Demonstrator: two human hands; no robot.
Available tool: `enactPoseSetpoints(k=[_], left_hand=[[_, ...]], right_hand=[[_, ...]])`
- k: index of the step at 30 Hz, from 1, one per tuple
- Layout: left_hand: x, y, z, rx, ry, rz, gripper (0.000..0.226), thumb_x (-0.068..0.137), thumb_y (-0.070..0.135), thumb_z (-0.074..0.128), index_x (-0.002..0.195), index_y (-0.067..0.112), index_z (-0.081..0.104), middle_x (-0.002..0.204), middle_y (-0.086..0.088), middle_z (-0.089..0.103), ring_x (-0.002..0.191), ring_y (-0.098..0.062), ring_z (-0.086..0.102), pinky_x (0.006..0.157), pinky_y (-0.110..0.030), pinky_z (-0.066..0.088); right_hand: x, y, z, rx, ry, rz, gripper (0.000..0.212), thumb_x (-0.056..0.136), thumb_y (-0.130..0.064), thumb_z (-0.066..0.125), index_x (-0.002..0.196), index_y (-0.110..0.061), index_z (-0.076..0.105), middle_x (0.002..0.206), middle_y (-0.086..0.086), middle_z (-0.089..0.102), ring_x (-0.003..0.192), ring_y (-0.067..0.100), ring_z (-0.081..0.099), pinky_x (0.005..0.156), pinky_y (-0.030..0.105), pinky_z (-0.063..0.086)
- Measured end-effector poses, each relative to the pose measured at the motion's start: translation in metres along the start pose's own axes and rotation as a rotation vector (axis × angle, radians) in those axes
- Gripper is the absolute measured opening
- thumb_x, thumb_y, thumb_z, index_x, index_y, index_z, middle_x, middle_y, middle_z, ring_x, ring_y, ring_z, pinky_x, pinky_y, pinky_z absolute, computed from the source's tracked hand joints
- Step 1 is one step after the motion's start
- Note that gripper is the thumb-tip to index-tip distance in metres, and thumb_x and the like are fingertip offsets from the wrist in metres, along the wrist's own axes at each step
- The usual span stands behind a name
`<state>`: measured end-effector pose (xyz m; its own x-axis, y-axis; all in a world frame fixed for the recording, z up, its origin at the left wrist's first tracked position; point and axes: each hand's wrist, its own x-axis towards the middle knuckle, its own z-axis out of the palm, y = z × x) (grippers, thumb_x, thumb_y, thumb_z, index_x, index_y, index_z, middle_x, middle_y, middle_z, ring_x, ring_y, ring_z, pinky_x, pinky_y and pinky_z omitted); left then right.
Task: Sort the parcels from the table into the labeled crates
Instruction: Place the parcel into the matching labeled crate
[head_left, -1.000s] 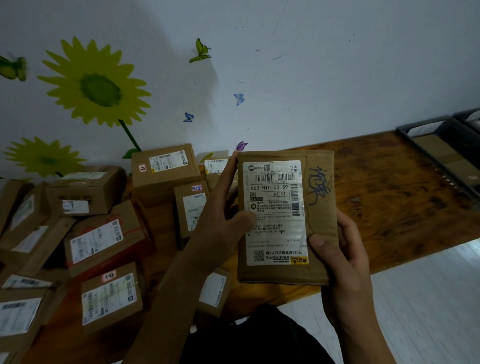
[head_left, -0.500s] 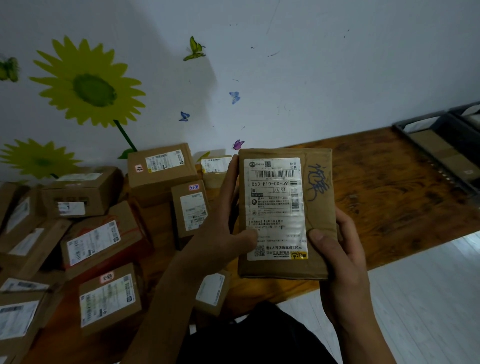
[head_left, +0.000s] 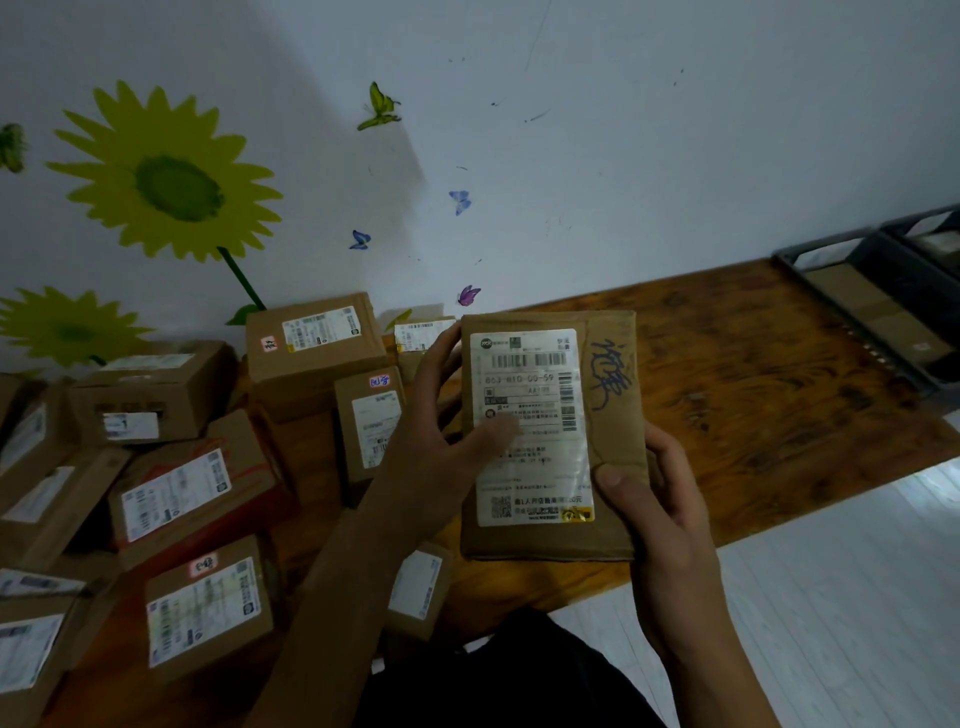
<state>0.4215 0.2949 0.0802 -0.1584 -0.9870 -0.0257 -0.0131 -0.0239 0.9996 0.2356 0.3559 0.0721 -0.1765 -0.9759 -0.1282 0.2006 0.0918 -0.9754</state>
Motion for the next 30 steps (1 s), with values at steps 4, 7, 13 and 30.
enactPoseSetpoints(k=[4,7,13,30], left_hand=[[0.004,0.002,0.007,0.155,0.102,-0.051,0.087,0.078,0.047,0.078,0.148,0.044,0.027,0.125,0.021,0.059,0.117,-0.007,0.062,0.089,-0.036,0.059],[0.008,0.005,0.014,0.299,0.147,-0.062,0.112,0.064,0.073,0.076,0.152,0.044,0.014,0.123,0.018,0.061,0.110,-0.009,0.065,0.093,-0.042,0.057],[0.016,0.005,0.034,0.445,0.222,-0.069,0.121,0.054,0.088,0.063,0.151,0.043,0.007,0.133,0.011,0.056,0.116,-0.015,0.060,0.096,-0.048,0.053],[0.033,-0.015,0.143,0.010,-0.273,-0.202,0.045,0.077,0.044,0.064,0.122,0.044,0.059,0.109,0.022,0.072,0.097,-0.001,0.071,0.071,-0.018,0.057]], right_hand=[[-0.002,0.002,0.001,-0.041,-0.016,0.005,0.068,0.065,-0.050,0.075,0.129,-0.033,0.060,0.117,-0.006,0.072,0.107,0.018,0.071,0.073,0.031,0.061],[-0.002,0.005,0.001,-0.115,-0.023,-0.009,0.067,0.066,-0.055,0.074,0.129,-0.041,0.058,0.118,-0.019,0.069,0.109,0.010,0.069,0.077,0.036,0.062],[-0.001,0.007,-0.002,-0.144,-0.009,0.002,0.063,0.069,-0.056,0.074,0.129,-0.048,0.055,0.116,-0.025,0.066,0.108,0.006,0.068,0.080,0.039,0.062],[0.019,0.006,-0.115,0.107,0.346,0.010,0.049,0.093,-0.037,0.056,0.141,-0.028,0.055,0.127,-0.001,0.071,0.114,0.022,0.069,0.096,0.043,0.053]])
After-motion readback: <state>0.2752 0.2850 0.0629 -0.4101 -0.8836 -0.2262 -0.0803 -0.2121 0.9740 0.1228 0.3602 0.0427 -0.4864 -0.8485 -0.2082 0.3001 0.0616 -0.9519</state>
